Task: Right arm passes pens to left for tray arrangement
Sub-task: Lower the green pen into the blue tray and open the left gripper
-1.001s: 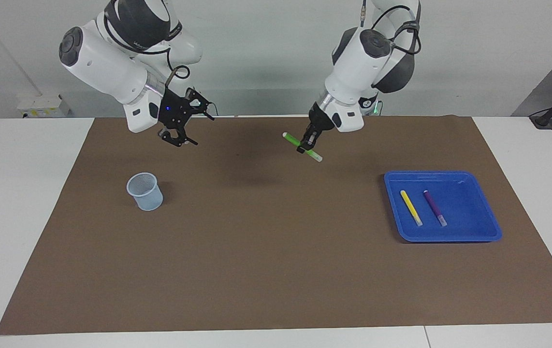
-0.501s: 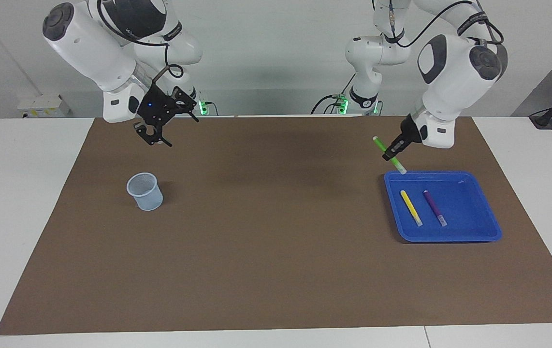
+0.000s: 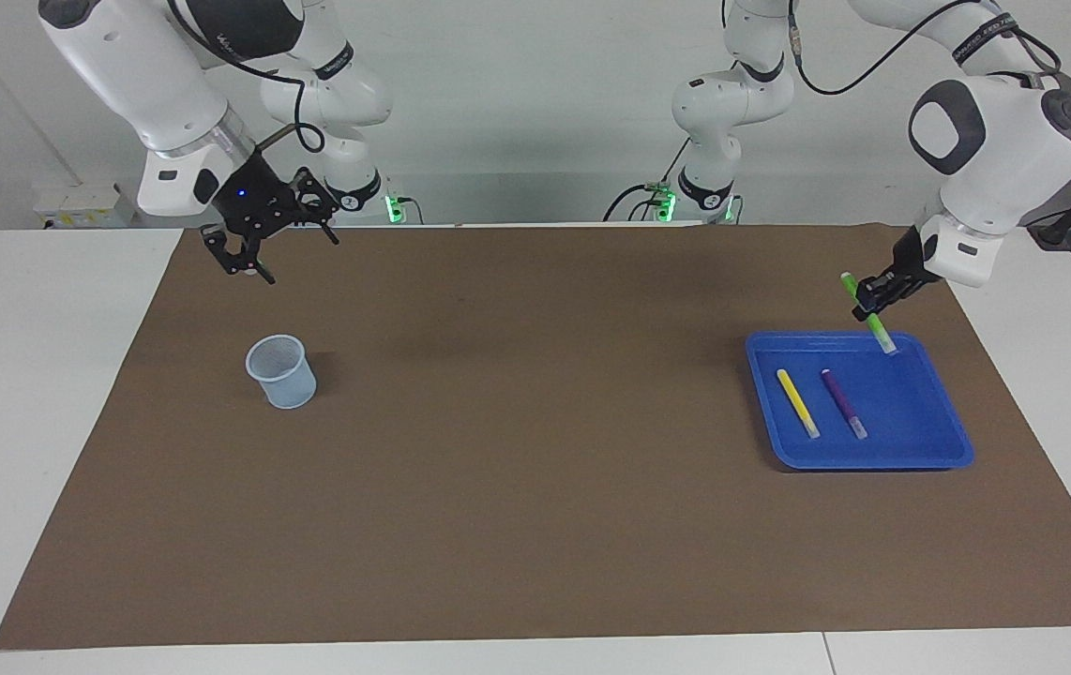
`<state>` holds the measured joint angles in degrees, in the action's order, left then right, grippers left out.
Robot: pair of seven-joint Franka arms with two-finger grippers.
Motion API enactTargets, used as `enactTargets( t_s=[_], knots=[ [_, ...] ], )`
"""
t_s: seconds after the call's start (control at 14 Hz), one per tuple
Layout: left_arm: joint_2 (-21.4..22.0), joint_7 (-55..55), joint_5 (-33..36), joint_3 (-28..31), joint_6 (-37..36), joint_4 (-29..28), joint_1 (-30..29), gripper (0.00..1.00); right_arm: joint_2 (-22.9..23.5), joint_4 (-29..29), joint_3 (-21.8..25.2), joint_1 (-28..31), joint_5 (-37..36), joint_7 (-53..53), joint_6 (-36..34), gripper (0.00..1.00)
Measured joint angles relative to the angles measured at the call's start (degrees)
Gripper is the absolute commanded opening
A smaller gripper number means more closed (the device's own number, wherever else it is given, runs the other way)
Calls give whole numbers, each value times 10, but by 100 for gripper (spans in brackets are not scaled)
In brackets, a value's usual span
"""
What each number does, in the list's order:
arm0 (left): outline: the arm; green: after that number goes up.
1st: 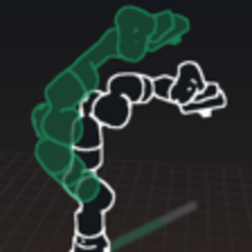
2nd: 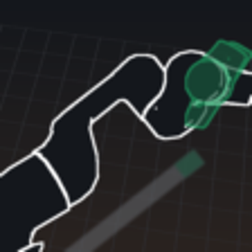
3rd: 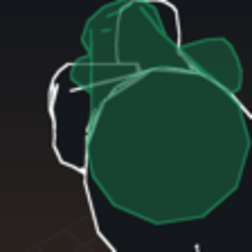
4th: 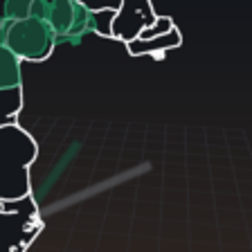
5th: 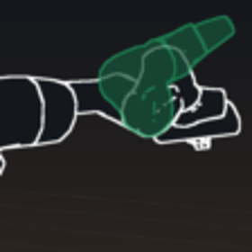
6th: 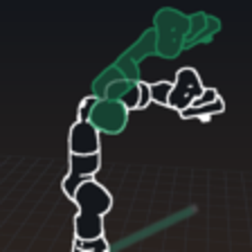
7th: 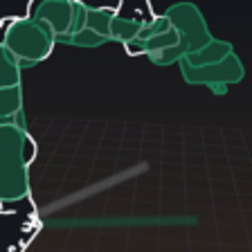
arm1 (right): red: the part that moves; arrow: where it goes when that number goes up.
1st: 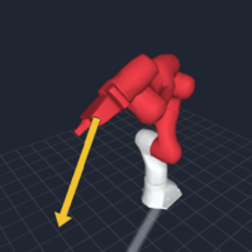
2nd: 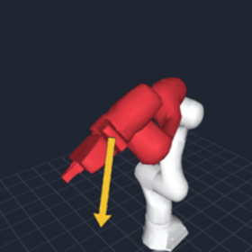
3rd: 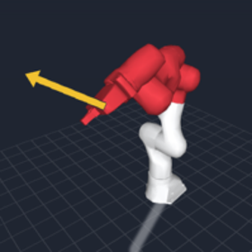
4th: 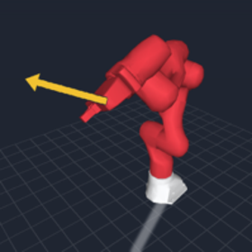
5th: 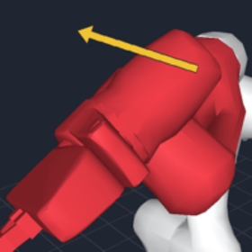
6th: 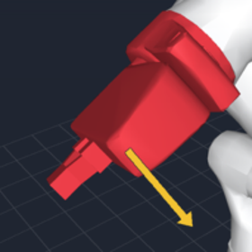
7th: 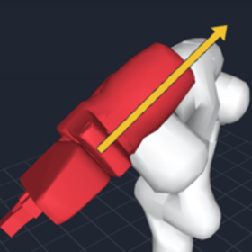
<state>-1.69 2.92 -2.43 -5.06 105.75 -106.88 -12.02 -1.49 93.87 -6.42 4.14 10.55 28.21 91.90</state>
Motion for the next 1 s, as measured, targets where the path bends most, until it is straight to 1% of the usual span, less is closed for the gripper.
enactTargets(
  t_s=[0.14, 0.43, 0.64, 0.79, 0.86, 1.0],
  knots=[
    [-16, -69, 29, 0, 37, -15, -14, 0, 0, -8, 3, 8, -23, -10, 0, 100],
    [-61, -144, 37, -1, 137, -40, -58, 0, 0, -10, 17, 19, -60, -37, 0, 100],
    [-118, -159, 42, -1, 209, -48, -68, 0, 1, -10, 40, 12, -82, -46, 1, 100],
    [-156, -159, 57, -4, 245, -49, -68, 0, 1, -10, 65, -12, -92, -62, 4, 100],
    [-168, -159, 58, -5, 254, -49, -68, 0, 1, -10, 72, -21, -99, -69, 5, 100],
    [-177, -159, 58, -6, 265, -49, -68, 0, 1, -10, 83, -29, -101, -82, 9, 100]
  ],
)
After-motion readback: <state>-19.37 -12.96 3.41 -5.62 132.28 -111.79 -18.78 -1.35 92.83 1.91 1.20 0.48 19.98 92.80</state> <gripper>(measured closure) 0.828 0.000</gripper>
